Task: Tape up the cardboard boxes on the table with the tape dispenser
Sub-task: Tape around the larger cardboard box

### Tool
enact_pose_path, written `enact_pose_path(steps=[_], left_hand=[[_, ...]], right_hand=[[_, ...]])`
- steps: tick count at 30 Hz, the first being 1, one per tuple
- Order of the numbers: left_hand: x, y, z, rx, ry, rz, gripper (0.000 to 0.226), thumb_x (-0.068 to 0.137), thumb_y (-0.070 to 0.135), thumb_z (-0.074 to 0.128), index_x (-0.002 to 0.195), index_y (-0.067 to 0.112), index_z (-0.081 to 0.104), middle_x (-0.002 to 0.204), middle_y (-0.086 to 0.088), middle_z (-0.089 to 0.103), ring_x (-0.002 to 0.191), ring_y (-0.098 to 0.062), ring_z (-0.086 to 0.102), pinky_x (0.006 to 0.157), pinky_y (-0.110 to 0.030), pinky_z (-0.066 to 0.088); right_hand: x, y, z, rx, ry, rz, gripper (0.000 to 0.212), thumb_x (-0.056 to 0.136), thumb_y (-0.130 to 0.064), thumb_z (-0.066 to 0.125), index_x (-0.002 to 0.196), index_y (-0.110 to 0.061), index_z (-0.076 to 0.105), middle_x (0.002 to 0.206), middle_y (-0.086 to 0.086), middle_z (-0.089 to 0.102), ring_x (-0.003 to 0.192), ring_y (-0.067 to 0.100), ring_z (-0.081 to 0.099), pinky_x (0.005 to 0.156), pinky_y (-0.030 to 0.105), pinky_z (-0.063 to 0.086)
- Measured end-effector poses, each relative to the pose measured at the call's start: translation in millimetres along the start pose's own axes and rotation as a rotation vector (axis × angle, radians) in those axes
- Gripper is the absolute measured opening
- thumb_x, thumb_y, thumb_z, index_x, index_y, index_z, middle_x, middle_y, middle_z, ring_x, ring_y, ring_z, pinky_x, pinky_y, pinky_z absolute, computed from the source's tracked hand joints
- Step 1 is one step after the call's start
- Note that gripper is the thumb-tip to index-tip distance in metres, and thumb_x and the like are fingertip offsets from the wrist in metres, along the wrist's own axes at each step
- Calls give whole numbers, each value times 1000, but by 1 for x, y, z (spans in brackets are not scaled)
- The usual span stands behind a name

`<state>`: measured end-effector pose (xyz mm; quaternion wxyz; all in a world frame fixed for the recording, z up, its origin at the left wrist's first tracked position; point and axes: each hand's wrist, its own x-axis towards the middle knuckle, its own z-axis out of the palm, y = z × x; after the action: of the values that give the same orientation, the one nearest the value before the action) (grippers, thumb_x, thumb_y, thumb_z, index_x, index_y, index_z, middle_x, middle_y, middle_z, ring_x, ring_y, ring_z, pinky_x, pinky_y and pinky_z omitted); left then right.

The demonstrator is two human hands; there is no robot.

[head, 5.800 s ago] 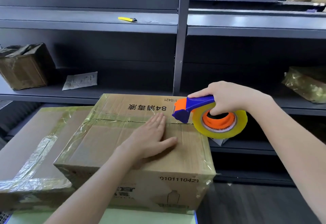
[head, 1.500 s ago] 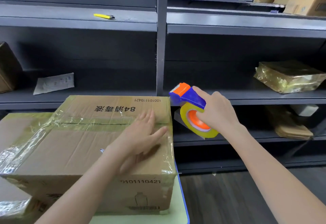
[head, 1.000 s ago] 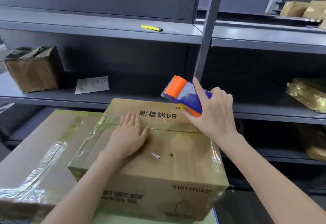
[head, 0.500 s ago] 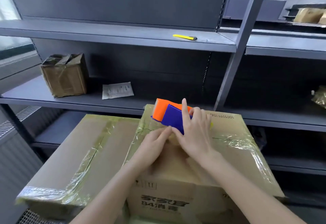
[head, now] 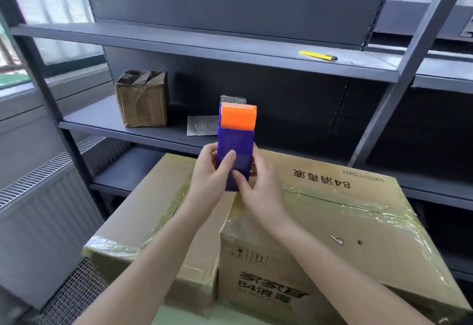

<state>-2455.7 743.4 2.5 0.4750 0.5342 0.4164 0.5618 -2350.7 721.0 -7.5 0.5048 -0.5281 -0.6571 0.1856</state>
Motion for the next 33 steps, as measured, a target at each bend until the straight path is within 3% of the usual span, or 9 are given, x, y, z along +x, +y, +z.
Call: enact_pose_path(steps=[4, 8, 11, 15, 19, 22, 26, 29, 33], left_hand=[[12, -7, -30, 553, 62, 139, 18, 93, 13, 53, 109, 5, 50, 99, -7, 61, 92, -26, 59, 76, -41, 50], [12, -42, -52, 1115, 97, 40, 25, 94, 20, 51, 109, 0, 47, 110, -16, 55, 104, -33, 49, 74, -32, 31], [5, -68, -66, 1373, 27, -102, 27, 97, 25, 46, 112, 3, 44, 115, -16, 56, 108, -31, 52, 73, -31, 32], [-3, -100, -72, 1579, -59, -156, 27, 97, 29, 44, 114, 7, 44, 116, -12, 57, 107, -27, 55, 78, -29, 38], [-11, -115, -63, 1589, -73, -156, 35, 94, 31, 52, 116, 5, 47, 110, -13, 57, 102, -30, 58, 79, -33, 43], [-13, -117, -60, 1597, -73, -115, 45, 79, 33, 73, 104, -1, 57, 90, -18, 63, 80, -33, 64, 64, -33, 48], [-7, -99, -58, 1643, -24, -16, 41, 86, 39, 64, 93, -1, 64, 100, -26, 63, 92, -37, 61, 76, -36, 47], [13, -80, -40, 1287, -186, 47, 42, 100, 30, 37, 128, 1, 49, 148, -21, 31, 136, -32, 30, 110, -37, 25], [38, -61, 6, 786, -398, 20, 46, 102, 27, 34, 146, 13, 29, 158, -6, 10, 146, -20, 3, 114, -30, 7]], right_hand=[[-1, 0, 14, -199, -215, 48, 43, 88, -20, 61, 129, -16, 48, 119, 4, 57, 115, 18, 49, 91, 28, 40], [-18, 6, 26, -815, -425, 103, 78, 89, -53, 49, 147, -9, 22, 150, 13, 28, 142, 29, 17, 116, 42, 11], [-27, 8, 33, -908, -494, 214, 86, 91, -50, 42, 151, -5, 0, 157, 18, -7, 145, 35, -8, 117, 50, -6], [-31, 12, 32, -878, -495, 239, 82, 90, -42, 38, 150, -2, 0, 156, 20, -10, 145, 33, -11, 118, 44, -6], [-34, 15, 31, -874, -496, 212, 81, 91, -43, 36, 150, -2, -2, 156, 20, -11, 145, 32, -12, 118, 42, -7], [-35, 15, 30, -858, -489, 197, 80, 92, -43, 35, 150, -2, -1, 156, 20, -9, 145, 32, -11, 118, 41, -6], [-37, 16, 28, -860, -509, 177, 78, 92, -40, 33, 150, -2, -1, 156, 21, -10, 145, 33, -11, 119, 42, -6], [-45, 14, 21, -855, -535, 127, 75, 93, -37, 32, 150, -2, -1, 156, 21, -10, 144, 33, -12, 118, 41, -7], [-67, 10, -1, -805, -564, 31, 76, 92, -38, 35, 151, -6, -1, 157, 16, -7, 145, 30, -9, 118, 37, -9]])
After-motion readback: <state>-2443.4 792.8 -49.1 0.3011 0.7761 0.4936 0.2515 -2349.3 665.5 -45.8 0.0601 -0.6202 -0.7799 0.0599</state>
